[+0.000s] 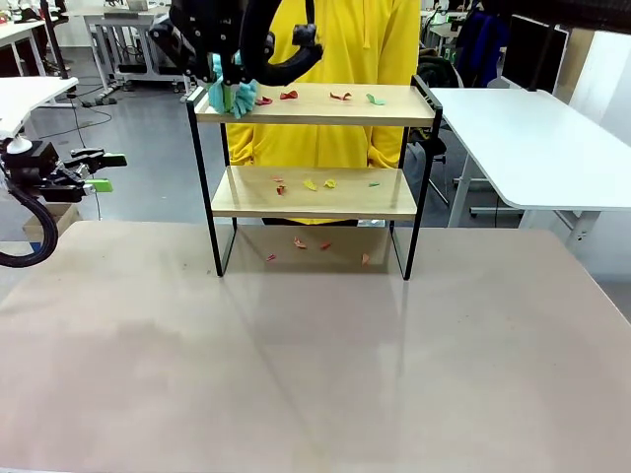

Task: Clean the shelf.
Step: Clean the specific section of the Shelf indicated by the human with the Duster.

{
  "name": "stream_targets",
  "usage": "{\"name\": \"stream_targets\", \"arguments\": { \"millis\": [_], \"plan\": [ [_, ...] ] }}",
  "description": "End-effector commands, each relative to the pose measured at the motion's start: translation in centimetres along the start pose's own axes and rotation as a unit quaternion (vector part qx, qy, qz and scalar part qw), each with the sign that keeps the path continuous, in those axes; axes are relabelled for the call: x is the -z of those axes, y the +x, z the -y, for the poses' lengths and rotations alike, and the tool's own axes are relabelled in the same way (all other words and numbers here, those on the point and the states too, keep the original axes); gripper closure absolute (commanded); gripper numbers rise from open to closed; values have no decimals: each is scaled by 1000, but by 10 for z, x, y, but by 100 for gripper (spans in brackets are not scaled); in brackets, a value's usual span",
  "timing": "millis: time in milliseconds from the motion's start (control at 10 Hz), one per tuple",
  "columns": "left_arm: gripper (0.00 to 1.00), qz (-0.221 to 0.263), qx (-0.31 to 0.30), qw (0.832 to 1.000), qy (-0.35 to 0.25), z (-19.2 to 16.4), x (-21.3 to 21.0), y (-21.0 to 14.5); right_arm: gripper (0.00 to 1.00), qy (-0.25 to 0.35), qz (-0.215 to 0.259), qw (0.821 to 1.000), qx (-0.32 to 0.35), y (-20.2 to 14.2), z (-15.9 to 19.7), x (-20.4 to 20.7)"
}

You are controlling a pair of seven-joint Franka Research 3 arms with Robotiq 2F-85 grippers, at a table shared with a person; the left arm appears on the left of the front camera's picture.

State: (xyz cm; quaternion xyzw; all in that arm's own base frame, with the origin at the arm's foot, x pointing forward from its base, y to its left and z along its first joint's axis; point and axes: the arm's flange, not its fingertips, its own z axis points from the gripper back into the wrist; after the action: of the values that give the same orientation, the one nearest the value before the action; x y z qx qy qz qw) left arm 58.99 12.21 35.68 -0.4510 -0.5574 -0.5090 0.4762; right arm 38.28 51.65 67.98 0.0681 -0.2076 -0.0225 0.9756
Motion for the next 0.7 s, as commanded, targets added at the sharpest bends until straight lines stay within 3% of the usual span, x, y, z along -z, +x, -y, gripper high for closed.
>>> {"name": "stream_targets", "arguments": {
  "millis": [0,400,600],
  "plan": [
    [0,0,3,1000,1,1,0,3,87,-6,18,1000,-4,2,0,-3],
    [0,0,3,1000,1,1,0,3,87,-3,6,1000,-2,1,0,0],
    [0,0,3,1000,1,1,0,3,87,-13,-14,999,26,4,44,-1]
  ]
}}
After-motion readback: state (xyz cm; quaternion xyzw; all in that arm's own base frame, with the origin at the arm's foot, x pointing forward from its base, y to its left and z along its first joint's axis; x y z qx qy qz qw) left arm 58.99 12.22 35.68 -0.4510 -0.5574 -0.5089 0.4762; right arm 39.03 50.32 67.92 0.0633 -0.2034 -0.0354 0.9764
